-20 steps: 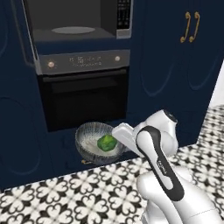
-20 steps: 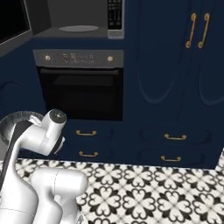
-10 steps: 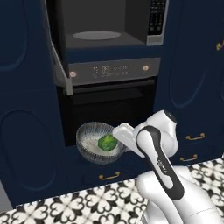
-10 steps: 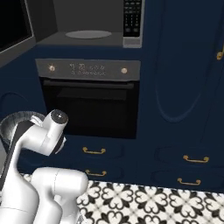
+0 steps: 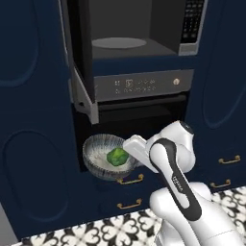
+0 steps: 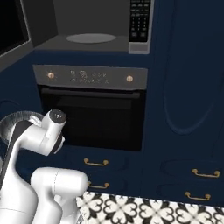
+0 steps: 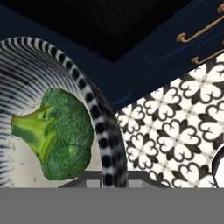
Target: Pick the broccoli from the sink and place it in the bowl. Then pick the bowl and place it in the microwave. Then close the microwave door and press the start button.
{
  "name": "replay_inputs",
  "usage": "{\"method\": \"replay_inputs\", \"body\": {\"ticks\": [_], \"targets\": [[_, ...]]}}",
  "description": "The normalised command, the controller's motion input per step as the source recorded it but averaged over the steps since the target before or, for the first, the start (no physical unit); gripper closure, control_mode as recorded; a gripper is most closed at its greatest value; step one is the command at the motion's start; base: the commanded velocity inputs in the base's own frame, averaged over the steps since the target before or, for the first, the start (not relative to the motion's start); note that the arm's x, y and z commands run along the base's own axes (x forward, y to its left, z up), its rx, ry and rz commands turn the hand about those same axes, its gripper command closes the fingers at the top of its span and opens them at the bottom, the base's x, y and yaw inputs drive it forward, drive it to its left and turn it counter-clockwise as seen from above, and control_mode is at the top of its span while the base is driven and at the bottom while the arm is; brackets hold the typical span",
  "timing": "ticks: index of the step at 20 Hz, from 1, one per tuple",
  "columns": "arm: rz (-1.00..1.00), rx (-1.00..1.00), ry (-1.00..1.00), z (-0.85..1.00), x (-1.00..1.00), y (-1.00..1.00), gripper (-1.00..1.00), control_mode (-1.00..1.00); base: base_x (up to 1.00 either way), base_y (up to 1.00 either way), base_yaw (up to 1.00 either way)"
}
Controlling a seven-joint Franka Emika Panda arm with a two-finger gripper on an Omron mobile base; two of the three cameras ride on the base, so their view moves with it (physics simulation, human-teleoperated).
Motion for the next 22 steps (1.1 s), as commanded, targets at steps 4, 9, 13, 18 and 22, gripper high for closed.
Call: {"method": "replay_inputs", "body": {"ticks": [4, 9, 13, 18, 22], "targets": [[0.00, 0.00, 0.00, 0.00, 0.00, 0.00, 1.00, 1.00, 0.53, 0.25, 0.02], [0.00, 0.00, 0.00, 0.00, 0.00, 0.00, 1.00, 1.00, 0.59, 0.44, 0.00], [0.00, 0.00, 0.00, 0.00, 0.00, 0.00, 1.00, 1.00, 0.42, 0.32, 0.01], [0.00, 0.00, 0.00, 0.00, 0.00, 0.00, 1.00, 1.00, 0.42, 0.36, 0.01], [0.00, 0.00, 0.00, 0.00, 0.00, 0.00, 1.00, 1.00, 0.39, 0.39, 0.03]]}}
